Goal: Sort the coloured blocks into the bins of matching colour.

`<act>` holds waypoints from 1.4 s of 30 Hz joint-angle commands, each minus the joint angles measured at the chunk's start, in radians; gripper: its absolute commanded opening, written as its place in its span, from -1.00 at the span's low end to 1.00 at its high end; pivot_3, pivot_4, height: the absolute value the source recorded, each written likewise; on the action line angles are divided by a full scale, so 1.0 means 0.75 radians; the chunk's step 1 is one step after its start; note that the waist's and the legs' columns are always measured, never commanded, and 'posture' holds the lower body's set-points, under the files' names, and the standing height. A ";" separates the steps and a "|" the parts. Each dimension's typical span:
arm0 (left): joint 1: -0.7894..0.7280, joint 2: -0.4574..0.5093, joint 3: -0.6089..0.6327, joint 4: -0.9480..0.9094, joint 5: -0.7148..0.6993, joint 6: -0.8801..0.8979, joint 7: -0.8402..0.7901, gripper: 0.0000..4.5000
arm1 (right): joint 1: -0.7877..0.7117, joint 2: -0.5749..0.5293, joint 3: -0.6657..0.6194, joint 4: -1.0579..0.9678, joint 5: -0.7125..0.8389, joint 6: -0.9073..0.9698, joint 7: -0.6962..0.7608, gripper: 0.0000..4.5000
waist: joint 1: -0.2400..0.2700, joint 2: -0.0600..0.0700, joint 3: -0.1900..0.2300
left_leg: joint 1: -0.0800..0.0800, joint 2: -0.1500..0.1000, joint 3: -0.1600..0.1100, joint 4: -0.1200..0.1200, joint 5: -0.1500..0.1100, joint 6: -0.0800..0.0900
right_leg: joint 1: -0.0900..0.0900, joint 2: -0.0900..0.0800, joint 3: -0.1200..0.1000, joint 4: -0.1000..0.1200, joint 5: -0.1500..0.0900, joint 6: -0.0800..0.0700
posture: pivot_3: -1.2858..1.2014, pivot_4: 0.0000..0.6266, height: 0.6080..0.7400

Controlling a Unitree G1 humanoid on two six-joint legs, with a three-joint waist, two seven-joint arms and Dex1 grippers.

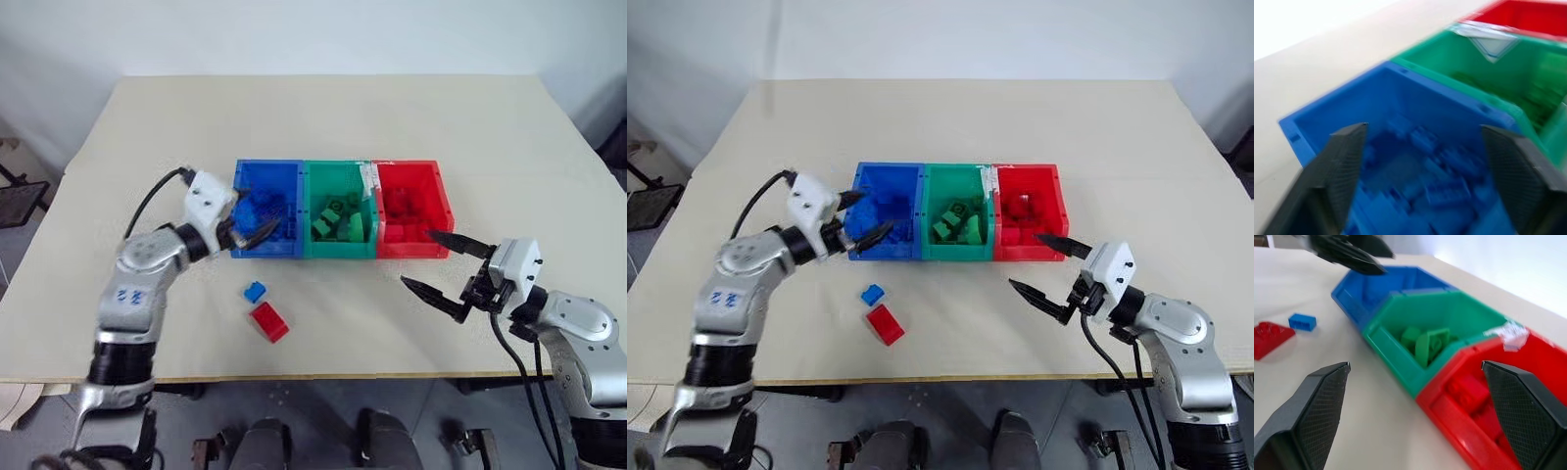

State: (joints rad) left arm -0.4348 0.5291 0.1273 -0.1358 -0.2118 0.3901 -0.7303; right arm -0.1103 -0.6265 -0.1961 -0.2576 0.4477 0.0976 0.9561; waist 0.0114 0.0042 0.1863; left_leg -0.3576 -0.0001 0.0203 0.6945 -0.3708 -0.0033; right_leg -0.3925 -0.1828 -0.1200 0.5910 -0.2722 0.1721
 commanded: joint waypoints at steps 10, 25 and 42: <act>0.381 0.412 0.338 0.344 -0.180 -0.478 -0.528 0.98 | -0.081 -0.104 0.051 0.114 0.005 -0.075 0.216 1.00 | 0.009 0.000 0.000 | 0.001 0.000 0.000 0.000 -0.001 0.001 | 0.001 0.000 0.000 -0.001 0.000 0.000 | 0.03 -0.52 1.00; 0.201 0.436 -0.330 -0.109 0.034 -0.408 -0.730 0.98 | 0.059 -0.286 0.043 0.049 0.060 -0.041 0.437 1.00 | 0.018 0.000 0.000 | 0.001 0.000 0.003 0.003 -0.003 0.001 | 0.001 0.000 0.001 0.000 0.000 0.000 | 0.03 -0.52 1.00; -0.106 0.328 -0.613 0.185 0.236 -0.562 -0.805 0.03 | 0.245 -0.283 0.032 -0.085 0.021 -0.079 0.376 1.00 | 0.022 0.000 0.000 | 0.000 0.000 0.005 0.006 -0.004 0.003 | 0.002 0.000 0.001 -0.001 0.000 0.000 | 0.03 -0.52 1.00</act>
State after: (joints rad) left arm -0.5046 0.7849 -0.3265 -0.0169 -0.0538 -0.0277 -1.3449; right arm 0.0624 -0.8295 -0.1368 -0.2780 0.4603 0.0605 1.2448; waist 0.0279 0.0045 0.1864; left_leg -0.3572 -0.0002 0.0244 0.6990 -0.3736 -0.0010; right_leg -0.3908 -0.1831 -0.1192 0.5903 -0.2721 0.1725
